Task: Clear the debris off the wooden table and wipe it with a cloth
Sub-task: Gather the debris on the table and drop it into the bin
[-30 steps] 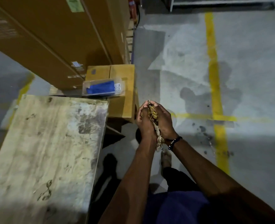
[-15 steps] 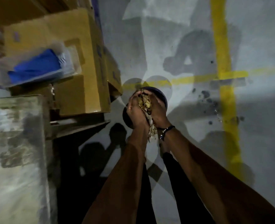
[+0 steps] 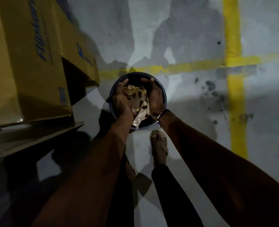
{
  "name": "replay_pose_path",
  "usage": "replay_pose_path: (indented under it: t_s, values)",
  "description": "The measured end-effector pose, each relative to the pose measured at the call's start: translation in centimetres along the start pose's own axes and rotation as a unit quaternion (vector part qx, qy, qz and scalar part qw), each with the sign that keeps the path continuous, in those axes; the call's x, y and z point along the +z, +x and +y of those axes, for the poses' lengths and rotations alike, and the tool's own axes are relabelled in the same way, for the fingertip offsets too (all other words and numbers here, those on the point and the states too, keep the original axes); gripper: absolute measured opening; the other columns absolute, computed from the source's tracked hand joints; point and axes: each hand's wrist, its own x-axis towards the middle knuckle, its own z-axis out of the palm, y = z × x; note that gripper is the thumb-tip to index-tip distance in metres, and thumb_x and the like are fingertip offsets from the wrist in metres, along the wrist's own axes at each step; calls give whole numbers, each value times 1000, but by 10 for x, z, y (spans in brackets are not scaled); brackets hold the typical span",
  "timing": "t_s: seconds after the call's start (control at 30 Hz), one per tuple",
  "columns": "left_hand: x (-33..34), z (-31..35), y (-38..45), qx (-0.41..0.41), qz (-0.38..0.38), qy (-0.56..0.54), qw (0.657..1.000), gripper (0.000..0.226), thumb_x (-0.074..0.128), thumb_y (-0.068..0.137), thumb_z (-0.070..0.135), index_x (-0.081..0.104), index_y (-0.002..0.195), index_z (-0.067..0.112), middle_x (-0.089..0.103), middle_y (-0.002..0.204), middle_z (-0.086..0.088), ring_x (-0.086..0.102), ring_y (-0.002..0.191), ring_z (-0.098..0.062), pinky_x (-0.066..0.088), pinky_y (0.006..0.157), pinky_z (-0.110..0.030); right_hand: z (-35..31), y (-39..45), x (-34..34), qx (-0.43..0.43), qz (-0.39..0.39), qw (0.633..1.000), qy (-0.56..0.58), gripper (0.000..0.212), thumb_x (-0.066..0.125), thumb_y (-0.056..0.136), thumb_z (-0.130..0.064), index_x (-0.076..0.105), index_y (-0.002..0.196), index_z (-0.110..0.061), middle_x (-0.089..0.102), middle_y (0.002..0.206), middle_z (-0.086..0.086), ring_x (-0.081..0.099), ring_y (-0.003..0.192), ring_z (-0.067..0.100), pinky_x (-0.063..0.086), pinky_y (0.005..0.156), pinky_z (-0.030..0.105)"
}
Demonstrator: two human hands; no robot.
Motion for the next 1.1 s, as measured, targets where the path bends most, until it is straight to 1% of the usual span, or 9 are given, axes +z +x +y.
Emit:
replay_pose_path:
  t_s: [0.13, 0.27, 0.4, 0.57, 0.63, 0.7, 0.77, 0.83, 1.1]
  values:
    - [-13, 2, -2, 27, -33, 98, 994, 42, 40, 113, 24, 58, 145, 6, 57, 151, -12, 51, 143, -26, 40, 117, -37, -1, -2, -2, 24, -11, 1000, 14, 42, 38, 112, -27, 70, 125, -3, 71, 128, 16, 66, 124, 29, 50, 112, 43]
    - [-22, 8, -23, 49, -13, 162, 985, 33, 54, 98, 24, 70, 123, 10, 69, 125, -8, 64, 116, -18, 47, 99, -31, -12, -22, -7, 18, -11, 1000, 22, 46, 40, 110, -21, 58, 137, 11, 66, 131, 18, 71, 102, 2, 53, 86, 16]
    - [-30, 31, -74, 36, -30, 153, 987, 24, 48, 108, 10, 69, 117, 15, 72, 121, -5, 68, 118, -20, 53, 103, -41, -39, -56, -11, 8, -41, 999, 25, 43, 34, 113, -14, 57, 140, 11, 66, 137, 19, 70, 104, 4, 54, 83, 14]
    - [-29, 76, -157, 54, -22, 116, 992, 17, 50, 109, 6, 66, 107, 11, 72, 117, -12, 72, 108, -26, 55, 89, -40, -100, -126, -6, 18, -84, 996, -8, 32, 39, 112, -7, 68, 123, 1, 80, 96, -13, 74, 91, -2, 54, 77, 12]
    - [-31, 96, -196, 70, -28, 110, 991, 17, 49, 109, 7, 65, 107, 12, 72, 118, -11, 75, 96, -13, 56, 83, -32, -124, -159, -4, 20, -97, 995, -16, 31, 40, 112, -6, 71, 113, -7, 81, 96, -13, 74, 95, -1, 56, 82, 14]
    - [-34, 116, -233, 88, -25, 116, 989, 19, 47, 110, 7, 65, 108, 12, 73, 114, -8, 75, 86, -2, 57, 73, -21, -148, -191, 0, 17, -123, 992, -26, 31, 40, 114, -12, 71, 120, -6, 79, 117, -1, 71, 115, 7, 56, 95, 20]
    - [-43, 137, -274, 106, -11, 102, 989, 20, 48, 109, 7, 67, 108, 13, 74, 108, -4, 74, 82, 0, 56, 70, -18, -173, -228, 4, 10, -159, 987, -24, 35, 40, 115, -19, 67, 129, -1, 70, 136, 13, 64, 131, 18, 50, 109, 31]
    - [-52, 157, -313, 126, -1, 89, 988, 21, 49, 107, 7, 70, 110, 12, 76, 103, -1, 73, 84, -4, 56, 72, -20, -196, -265, 9, 4, -192, 981, -33, 33, 43, 114, -21, 68, 127, -6, 69, 139, 13, 63, 134, 20, 46, 117, 38]
    - [-139, 214, -456, 199, 96, 29, 975, 21, 49, 110, 12, 70, 111, 14, 74, 105, 1, 70, 88, -7, 53, 72, -20, -258, -432, 46, -15, -317, 941, -118, 29, 40, 115, -25, 68, 124, -22, 69, 136, -1, 62, 132, 11, 45, 113, 35]
